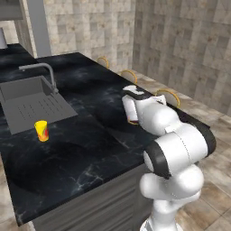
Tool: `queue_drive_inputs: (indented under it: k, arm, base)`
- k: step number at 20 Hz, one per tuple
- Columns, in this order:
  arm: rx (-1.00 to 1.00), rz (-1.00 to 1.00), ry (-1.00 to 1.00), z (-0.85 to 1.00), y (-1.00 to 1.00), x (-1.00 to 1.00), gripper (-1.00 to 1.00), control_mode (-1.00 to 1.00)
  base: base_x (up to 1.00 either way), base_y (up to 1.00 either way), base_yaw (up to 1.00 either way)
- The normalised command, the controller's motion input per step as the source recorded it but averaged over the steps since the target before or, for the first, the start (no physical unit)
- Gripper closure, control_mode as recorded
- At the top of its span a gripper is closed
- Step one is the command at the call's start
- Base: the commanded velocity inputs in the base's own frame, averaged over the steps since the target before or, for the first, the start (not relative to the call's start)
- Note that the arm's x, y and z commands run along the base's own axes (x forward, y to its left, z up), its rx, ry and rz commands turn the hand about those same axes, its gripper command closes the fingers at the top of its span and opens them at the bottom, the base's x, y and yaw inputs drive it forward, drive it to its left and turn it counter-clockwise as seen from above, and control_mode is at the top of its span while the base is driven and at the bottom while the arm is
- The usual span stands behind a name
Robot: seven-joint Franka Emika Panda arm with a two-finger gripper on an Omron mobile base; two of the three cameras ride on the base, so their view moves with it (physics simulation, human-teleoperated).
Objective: Place the pitcher and cup on the dining counter for serving.
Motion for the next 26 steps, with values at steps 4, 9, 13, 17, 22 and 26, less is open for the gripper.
queue_drive_inputs:
  k: [4, 9, 13, 17, 22, 26]
  arm:
    - [0.03, 0.0, 0.0, 1.0, 0.0, -0.57, -1.0, -1.0]
    - [0.02, 0.0, 0.0, 1.0, 0.0, -0.43, -1.0, -1.0]
    - [0.11, 0.0, 0.12, 1.0, -0.02, -0.8, -1.0, -1.0]
    - [0.17, 0.02, 0.27, 0.97, 0.0, -1.0, -1.0, -1.0]
    - [0.18, 0.08, 0.34, 0.81, 0.0, -1.0, -1.0, -1.0]
    - [0.04, 0.06, 0.0, 0.44, 0.0, -0.66, -1.0, -1.0]
  base:
    - [0.0, 0.0, 0.0]
    - [0.0, 0.0, 0.0]
    - [0.0, 0.0, 0.0]
    - [0.0, 0.0, 0.0]
    - [0.0, 0.0, 0.0]
    - [0.0, 0.0, 0.0]
